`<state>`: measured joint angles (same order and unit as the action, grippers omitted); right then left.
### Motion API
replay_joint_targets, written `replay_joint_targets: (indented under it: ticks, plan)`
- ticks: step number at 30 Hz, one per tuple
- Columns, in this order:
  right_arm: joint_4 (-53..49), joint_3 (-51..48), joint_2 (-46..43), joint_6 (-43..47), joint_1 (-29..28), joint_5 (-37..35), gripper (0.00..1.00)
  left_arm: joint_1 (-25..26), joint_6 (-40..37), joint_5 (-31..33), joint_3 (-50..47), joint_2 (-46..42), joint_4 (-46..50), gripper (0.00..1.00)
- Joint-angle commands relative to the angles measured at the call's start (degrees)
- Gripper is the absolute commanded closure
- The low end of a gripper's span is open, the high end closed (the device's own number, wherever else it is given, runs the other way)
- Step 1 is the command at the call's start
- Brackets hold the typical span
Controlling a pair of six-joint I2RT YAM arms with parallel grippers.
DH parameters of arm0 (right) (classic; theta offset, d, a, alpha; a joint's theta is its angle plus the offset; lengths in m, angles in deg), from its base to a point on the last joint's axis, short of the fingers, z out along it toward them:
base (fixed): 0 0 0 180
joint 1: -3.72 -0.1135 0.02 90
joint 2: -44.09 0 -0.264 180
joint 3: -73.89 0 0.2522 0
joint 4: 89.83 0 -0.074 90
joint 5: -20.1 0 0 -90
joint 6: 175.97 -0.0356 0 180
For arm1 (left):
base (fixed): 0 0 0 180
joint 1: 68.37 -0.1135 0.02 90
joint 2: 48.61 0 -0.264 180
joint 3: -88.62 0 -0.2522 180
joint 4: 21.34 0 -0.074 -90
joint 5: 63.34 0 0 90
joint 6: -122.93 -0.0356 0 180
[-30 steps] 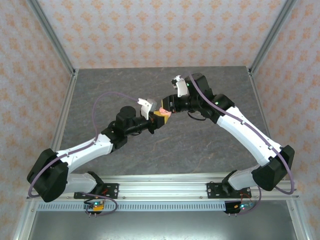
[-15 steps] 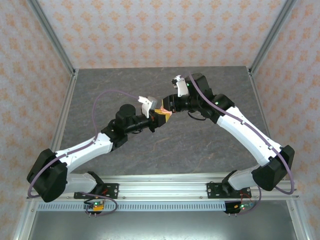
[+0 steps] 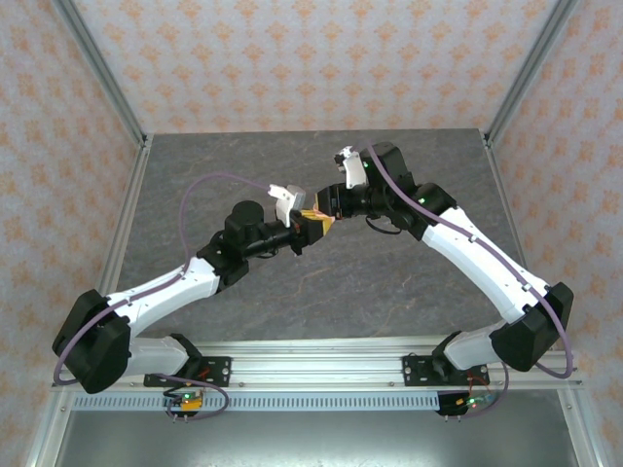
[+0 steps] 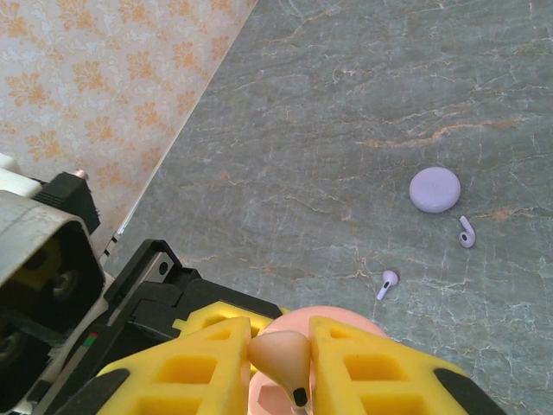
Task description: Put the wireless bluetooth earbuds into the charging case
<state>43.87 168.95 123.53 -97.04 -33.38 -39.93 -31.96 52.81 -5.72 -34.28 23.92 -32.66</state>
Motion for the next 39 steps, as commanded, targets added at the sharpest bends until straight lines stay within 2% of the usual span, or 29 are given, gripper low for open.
replay_joint_targets:
  ticks: [1,27,39]
  plan:
    - [-0.2,-0.8,0.0,1.2,-0.3,-1.1,0.76,0.5,0.8,-0.1,2.2,-0.3,-0.8,1.0]
    - [-1.5,-1.7,-0.6,1.8,-0.3,0.0,0.76,0.5,1.3,2.1,3.4,0.0,1.4,1.0]
    - [-2.8,-1.5,-0.7,2.6,-0.3,0.5,0.7,0.5,0.6,1.4,3.6,-0.1,1.9,1.0]
